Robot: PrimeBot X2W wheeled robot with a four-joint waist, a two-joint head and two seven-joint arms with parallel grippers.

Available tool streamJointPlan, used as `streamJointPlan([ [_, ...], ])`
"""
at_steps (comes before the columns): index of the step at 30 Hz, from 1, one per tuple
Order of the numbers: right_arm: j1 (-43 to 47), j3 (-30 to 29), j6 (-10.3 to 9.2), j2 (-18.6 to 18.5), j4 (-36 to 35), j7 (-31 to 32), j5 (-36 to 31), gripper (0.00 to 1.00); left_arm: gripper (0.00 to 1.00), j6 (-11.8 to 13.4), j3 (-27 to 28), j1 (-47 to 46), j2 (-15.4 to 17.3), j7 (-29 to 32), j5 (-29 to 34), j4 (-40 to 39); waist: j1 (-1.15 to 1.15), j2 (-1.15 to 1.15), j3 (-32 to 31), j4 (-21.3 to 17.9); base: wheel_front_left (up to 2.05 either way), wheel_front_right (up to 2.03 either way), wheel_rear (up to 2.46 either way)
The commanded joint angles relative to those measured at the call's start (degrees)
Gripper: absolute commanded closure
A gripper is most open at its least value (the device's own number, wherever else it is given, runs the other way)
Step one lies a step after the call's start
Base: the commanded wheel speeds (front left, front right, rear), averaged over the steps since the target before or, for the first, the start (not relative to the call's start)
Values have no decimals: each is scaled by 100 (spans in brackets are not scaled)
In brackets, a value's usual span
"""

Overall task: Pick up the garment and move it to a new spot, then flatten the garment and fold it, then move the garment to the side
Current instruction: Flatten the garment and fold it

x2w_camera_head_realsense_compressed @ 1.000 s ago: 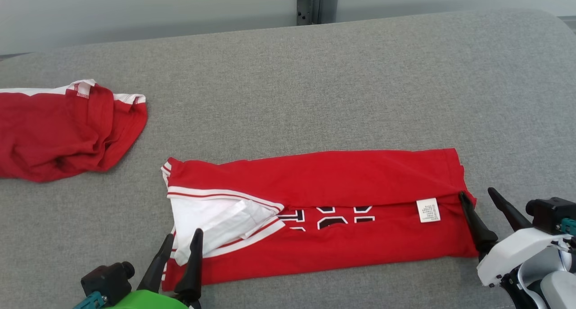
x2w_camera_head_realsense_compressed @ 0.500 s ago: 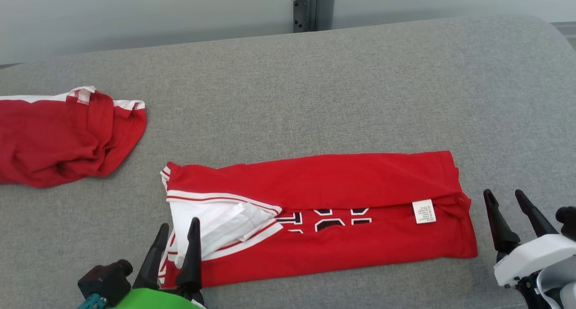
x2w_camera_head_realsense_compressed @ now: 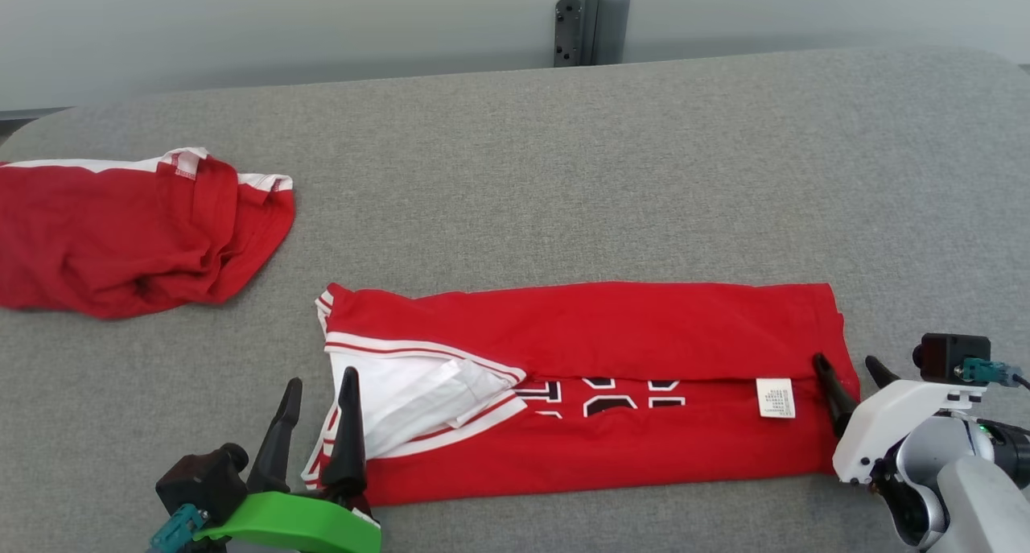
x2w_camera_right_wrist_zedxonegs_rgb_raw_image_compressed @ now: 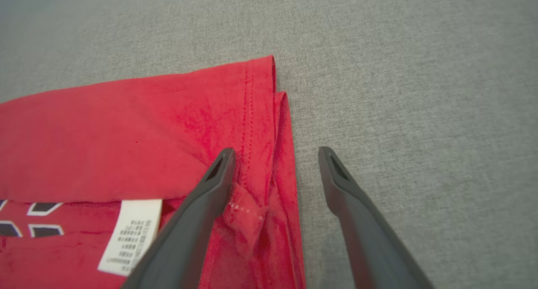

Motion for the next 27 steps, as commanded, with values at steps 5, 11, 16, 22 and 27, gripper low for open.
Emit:
streamJointPlan([
  [5,-33,169,-1,26,390,154,76,0,0,-80,78,-30,-48,-64,-5,51,0,0,-3,186,0,0,0],
  [11,-89,450,2,63,623,291,207,83,0,-102,127,7,-65,-73,30,87,0,0,-30,191,0,0,0],
  [16,-236,539,0,-26,724,248,279,100,0,-123,170,70,-46,-89,41,74,0,0,-77,100,0,0,0],
  [22,-400,395,-7,-334,689,150,435,100,0,-130,181,110,-29,-96,28,61,0,0,-166,-102,0,0,0],
  [27,-318,128,-6,-693,593,187,480,100,0,-81,197,143,36,-100,104,55,0,0,-217,-323,0,0,0],
])
